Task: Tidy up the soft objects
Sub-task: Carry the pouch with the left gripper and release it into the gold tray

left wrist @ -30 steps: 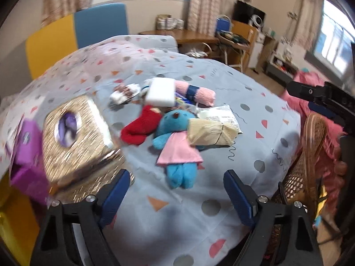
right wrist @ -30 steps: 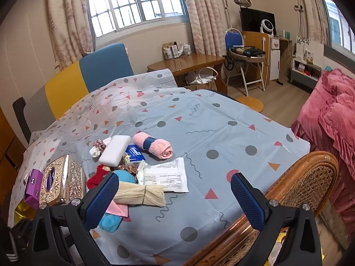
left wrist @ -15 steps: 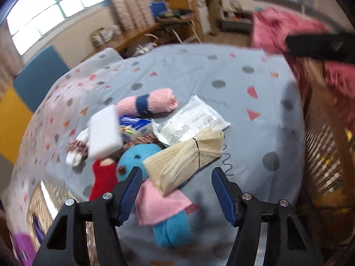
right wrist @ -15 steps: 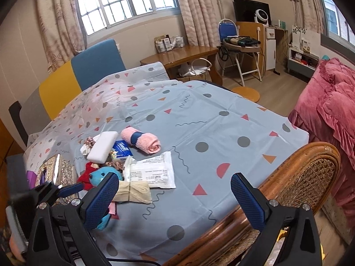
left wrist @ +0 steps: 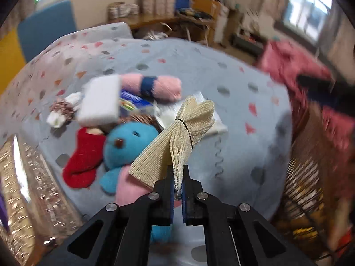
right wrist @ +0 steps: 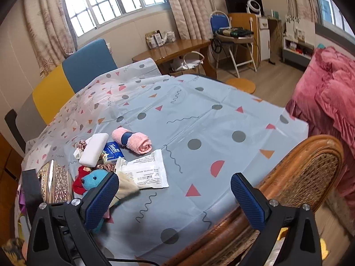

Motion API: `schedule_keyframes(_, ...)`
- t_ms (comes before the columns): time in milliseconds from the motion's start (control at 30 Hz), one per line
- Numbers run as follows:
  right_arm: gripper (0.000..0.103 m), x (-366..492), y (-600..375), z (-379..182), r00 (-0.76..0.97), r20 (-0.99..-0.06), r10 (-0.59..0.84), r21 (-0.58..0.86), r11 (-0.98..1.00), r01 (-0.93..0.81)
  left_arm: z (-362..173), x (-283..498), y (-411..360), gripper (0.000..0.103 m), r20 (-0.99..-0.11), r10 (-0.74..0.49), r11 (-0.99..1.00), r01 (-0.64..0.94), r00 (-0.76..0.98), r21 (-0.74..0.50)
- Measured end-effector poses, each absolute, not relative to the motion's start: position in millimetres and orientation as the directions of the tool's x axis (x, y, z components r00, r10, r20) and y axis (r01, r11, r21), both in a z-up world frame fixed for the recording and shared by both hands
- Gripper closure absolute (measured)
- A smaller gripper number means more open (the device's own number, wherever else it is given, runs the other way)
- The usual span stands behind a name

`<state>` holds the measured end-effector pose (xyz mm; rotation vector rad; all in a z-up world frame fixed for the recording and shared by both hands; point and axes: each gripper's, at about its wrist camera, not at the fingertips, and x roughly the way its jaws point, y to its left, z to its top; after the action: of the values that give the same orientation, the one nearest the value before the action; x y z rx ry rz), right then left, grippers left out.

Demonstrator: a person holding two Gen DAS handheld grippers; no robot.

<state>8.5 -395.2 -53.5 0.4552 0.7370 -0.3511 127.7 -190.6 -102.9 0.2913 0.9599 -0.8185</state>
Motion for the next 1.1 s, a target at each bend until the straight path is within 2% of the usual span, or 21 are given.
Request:
schedule_keyframes(100,0.001,18.3,-390.3,-57.4,0.682,-0.724,-0.109,0.288,0.850,0.442,-79.6,142.3,-175.0,0.098,-0.787,-0.527,0.712,0.673,0.321,-0.202)
schedule_keyframes(167,0.002,29.3,-381.9,-59.4,0.669,-0.739,-0.084,0.282,0.862,0.420,-66.8,150.6,-168.2,0.098,-0.772,-0.524,0.735,0.648,0.359,-0.198)
schedule_keyframes(400,0.012,72.8,-341.5,-72.2,0.603,-0.797,0.022,0.254,0.918,0.303,-35.9,192.1,-127.5,0.098,-0.747,-0.454,0.845,0.500,0.485,-0.189)
schedule_keyframes(667,0.013,116.8,-297.1,-97.3,0.516,-0.843,0.151,0.291,0.936,0.201,-12.2,209.0,-66.2,0.098,-0.716,-0.372,0.923,0.321,0.591,-0.214)
schedule_keyframes(967,0.013,164.7,-263.7,-140.9,0.418,-0.899,0.133,0.239,0.947,0.214,22.0,208.2,5.6,0.098,-0.660,-0.270,0.963,0.179,0.701,-0.204)
schedule_keyframes(1100,0.013,177.0,-254.8,-151.9,0.403,-0.907,0.124,0.222,0.953,0.205,22.3,205.2,50.5,0.098,-0.655,-0.232,0.965,0.083,0.719,-0.249)
